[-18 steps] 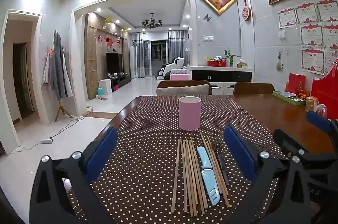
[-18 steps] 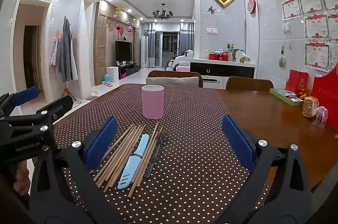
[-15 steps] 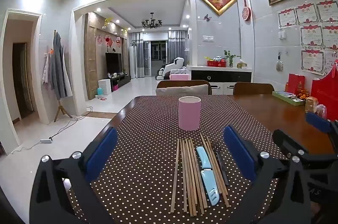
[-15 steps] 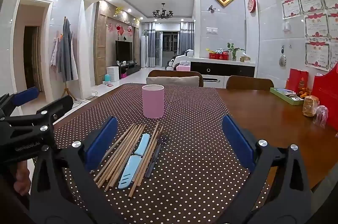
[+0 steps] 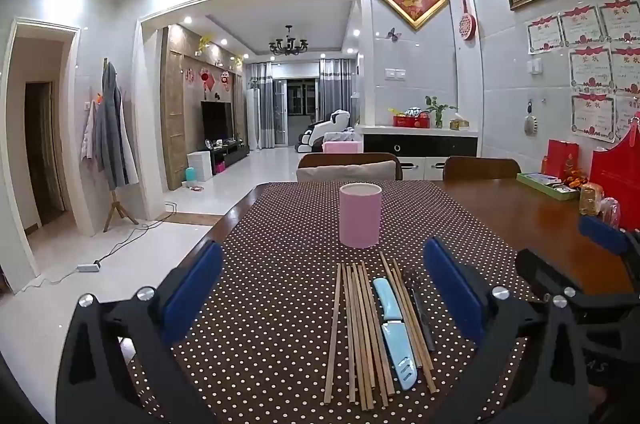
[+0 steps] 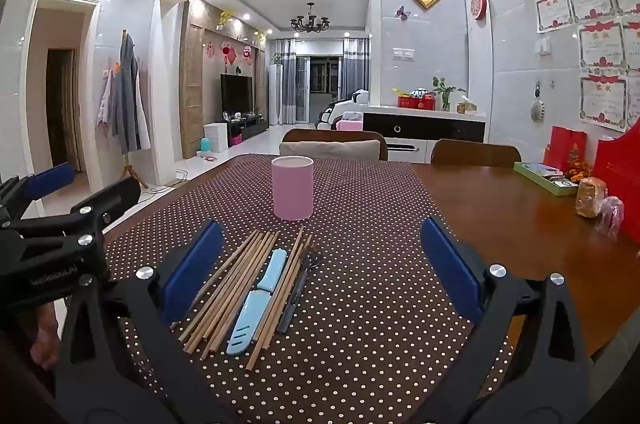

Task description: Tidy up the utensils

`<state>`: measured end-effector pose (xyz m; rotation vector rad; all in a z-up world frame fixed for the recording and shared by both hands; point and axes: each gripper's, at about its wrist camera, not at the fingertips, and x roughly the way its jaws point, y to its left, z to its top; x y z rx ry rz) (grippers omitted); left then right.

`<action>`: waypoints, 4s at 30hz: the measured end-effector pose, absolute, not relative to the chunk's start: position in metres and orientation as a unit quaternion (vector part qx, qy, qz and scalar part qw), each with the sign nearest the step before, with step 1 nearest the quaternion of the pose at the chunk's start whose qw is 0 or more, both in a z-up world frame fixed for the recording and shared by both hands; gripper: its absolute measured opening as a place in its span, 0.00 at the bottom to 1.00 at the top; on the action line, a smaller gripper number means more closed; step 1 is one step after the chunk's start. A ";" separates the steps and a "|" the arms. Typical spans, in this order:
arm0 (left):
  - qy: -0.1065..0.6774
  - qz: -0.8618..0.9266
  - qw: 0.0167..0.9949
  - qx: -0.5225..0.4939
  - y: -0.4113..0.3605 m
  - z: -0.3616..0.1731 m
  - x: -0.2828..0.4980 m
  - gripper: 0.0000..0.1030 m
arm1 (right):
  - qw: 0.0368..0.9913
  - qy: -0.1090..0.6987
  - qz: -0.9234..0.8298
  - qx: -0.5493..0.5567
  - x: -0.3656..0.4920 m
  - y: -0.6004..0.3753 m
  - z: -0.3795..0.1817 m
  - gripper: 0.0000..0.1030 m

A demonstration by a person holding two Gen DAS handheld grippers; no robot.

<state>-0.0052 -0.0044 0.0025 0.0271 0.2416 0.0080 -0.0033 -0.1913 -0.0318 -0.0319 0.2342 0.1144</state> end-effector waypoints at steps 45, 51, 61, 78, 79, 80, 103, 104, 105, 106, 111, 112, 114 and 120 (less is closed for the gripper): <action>0.125 0.001 0.992 0.008 -0.004 -0.006 0.001 0.95 | 0.989 0.133 0.065 -0.001 0.004 -0.197 -0.033 0.94; 0.125 0.002 0.992 0.009 -0.005 -0.008 0.002 0.95 | 0.989 0.134 0.064 -0.001 0.004 -0.197 -0.032 0.94; 0.126 0.001 0.992 0.008 -0.005 -0.009 0.002 0.95 | 0.989 0.134 0.064 -0.001 0.004 -0.198 -0.032 0.94; 0.127 0.001 0.992 0.008 -0.004 -0.009 0.002 0.95 | 0.988 0.137 0.065 0.000 0.005 -0.196 -0.036 0.94; 0.127 0.001 0.992 0.008 -0.004 -0.010 0.002 0.95 | 0.988 0.138 0.065 0.000 0.005 -0.196 -0.036 0.94; 0.129 0.001 0.992 0.008 -0.004 -0.011 0.003 0.95 | 0.988 0.140 0.065 0.001 0.005 -0.195 -0.038 0.94; 0.239 0.002 0.971 0.005 0.017 -0.057 0.082 0.95 | 0.961 0.269 0.050 0.028 0.087 -0.191 -0.080 0.94; 0.247 0.003 0.969 0.005 0.019 -0.060 0.089 0.95 | 0.960 0.276 0.048 0.028 0.092 -0.192 -0.082 0.94; 0.253 0.003 0.967 0.006 0.019 -0.063 0.095 0.95 | 0.957 0.286 0.045 0.027 0.100 -0.191 -0.084 0.94; 0.259 0.002 0.966 0.007 0.021 -0.065 0.101 0.95 | 0.955 0.293 0.042 0.026 0.105 -0.191 -0.087 0.94; 0.291 -0.006 0.956 0.014 0.027 -0.078 0.131 0.95 | 0.945 0.326 0.032 0.014 0.132 -0.189 -0.097 0.94; 0.297 -0.009 0.955 0.015 0.028 -0.080 0.137 0.95 | 0.944 0.329 0.031 0.012 0.135 -0.187 -0.099 0.94; 0.311 -0.016 0.950 0.016 0.031 -0.086 0.149 0.95 | 0.940 0.340 0.026 0.007 0.145 -0.186 -0.102 0.94; 0.352 -0.031 0.935 0.031 0.028 -0.101 0.181 0.90 | 0.928 0.374 0.013 -0.001 0.170 -0.183 -0.114 0.94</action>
